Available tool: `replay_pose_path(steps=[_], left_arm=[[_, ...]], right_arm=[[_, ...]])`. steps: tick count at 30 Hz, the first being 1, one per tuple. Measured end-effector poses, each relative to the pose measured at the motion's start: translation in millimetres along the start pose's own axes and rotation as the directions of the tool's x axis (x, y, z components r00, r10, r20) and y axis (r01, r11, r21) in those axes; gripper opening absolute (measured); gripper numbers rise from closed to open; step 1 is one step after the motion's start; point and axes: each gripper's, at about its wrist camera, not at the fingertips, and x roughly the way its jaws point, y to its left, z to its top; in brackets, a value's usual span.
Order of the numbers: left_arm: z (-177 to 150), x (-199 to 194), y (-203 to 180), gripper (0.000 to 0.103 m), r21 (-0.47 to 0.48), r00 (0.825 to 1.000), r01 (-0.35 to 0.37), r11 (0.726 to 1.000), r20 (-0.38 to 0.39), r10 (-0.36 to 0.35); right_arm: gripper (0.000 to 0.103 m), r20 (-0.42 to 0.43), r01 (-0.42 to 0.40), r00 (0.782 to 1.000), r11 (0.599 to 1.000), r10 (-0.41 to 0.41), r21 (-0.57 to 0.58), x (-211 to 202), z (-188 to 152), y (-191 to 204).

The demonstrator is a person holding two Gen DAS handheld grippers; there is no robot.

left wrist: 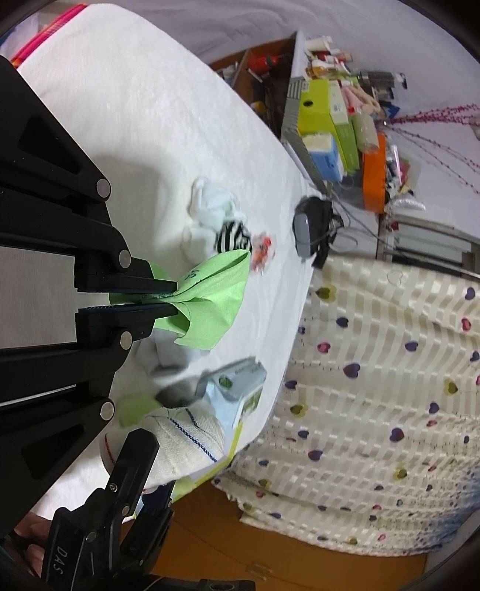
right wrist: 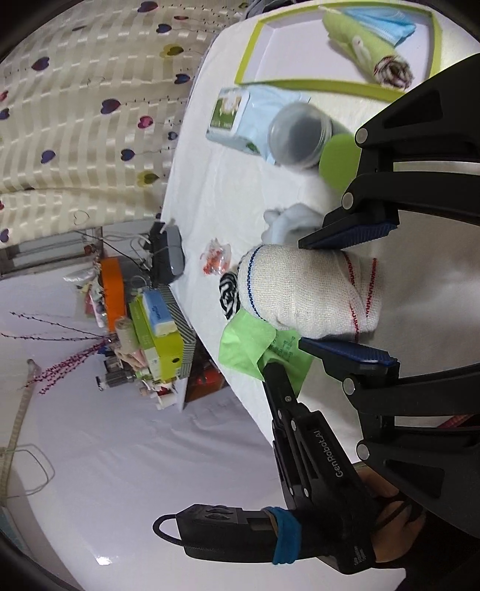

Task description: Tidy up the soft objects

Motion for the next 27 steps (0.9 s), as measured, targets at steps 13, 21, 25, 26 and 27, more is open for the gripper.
replay_pose_path(steps=[13,21,25,26,27], left_arm=[[4,-12,-31,0.005,0.033,0.997,0.072,0.997,0.027,-0.073],[7,-10,-57,0.005,0.072,0.992,0.122,0.99,0.02,-0.124],[10,-6,-72,0.005,0.089,0.988,0.149,0.985,0.011,-0.151],[11,-4,-76,0.005,0.096,0.987,0.157,0.983,0.008,-0.158],[12,-3,-80,0.005,0.101,0.986,0.163,0.981,0.006,-0.164]], right_arm=[[0.047,0.07,0.086,0.993,0.992,-0.092,0.09,-52,-14,-41],[0.047,0.089,0.128,0.986,0.982,-0.141,0.14,-74,-21,-66],[0.047,0.093,0.153,0.981,0.974,-0.171,0.169,-82,-26,-79],[0.047,0.093,0.157,0.98,0.972,-0.175,0.174,-83,-25,-82],[0.047,0.094,0.161,0.979,0.97,-0.18,0.18,-84,-26,-84]])
